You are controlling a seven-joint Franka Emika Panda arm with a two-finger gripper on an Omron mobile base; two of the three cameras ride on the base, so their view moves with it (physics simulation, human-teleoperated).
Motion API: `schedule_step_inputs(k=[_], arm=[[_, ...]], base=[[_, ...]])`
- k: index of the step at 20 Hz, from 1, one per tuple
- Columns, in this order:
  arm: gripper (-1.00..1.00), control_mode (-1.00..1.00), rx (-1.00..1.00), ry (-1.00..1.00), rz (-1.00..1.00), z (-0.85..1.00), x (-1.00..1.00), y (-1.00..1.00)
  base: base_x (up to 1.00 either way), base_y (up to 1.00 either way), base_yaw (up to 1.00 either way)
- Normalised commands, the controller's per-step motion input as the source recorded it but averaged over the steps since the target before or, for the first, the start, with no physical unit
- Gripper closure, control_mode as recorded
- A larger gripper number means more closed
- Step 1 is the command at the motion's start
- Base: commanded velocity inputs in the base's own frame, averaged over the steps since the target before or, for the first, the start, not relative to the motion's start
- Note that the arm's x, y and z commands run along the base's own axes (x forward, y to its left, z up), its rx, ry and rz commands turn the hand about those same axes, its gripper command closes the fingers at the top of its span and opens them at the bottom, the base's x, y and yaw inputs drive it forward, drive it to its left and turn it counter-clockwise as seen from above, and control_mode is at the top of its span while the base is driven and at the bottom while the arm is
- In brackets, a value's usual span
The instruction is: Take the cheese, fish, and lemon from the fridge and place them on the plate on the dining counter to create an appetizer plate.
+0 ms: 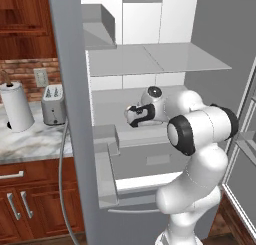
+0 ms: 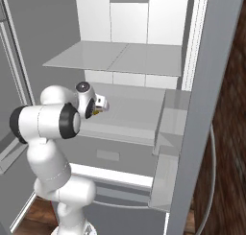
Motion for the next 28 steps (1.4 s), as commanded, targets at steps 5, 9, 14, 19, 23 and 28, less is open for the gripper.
schedule_step_inputs(k=[5,9,14,19,23,28], arm=[[-1.0,-1.0,0.0,0.0,0.0,-0.14,0.4,0.0],[-1.0,-1.0,0.0,0.0,0.0,-0.09,0.4,0.0],[-1.0,-1.0,0.0,0.0,0.0,-0.18,0.26,0.0],[-1.0,-1.0,0.0,0.0,0.0,-0.35,0.13,0.08],[1.0,-1.0,0.0,0.0,0.0,-0.42,0.12,0.13],[1.0,-1.0,0.0,-0.03,0.0,-0.4,0.06,0.08]], base=[[0.0,0.0,0.0],[0.0,0.0,0.0],[0.0,0.0,0.0],[0.0,0.0,0.0],[0.0,0.0,0.0],[0.0,0.0,0.0]])
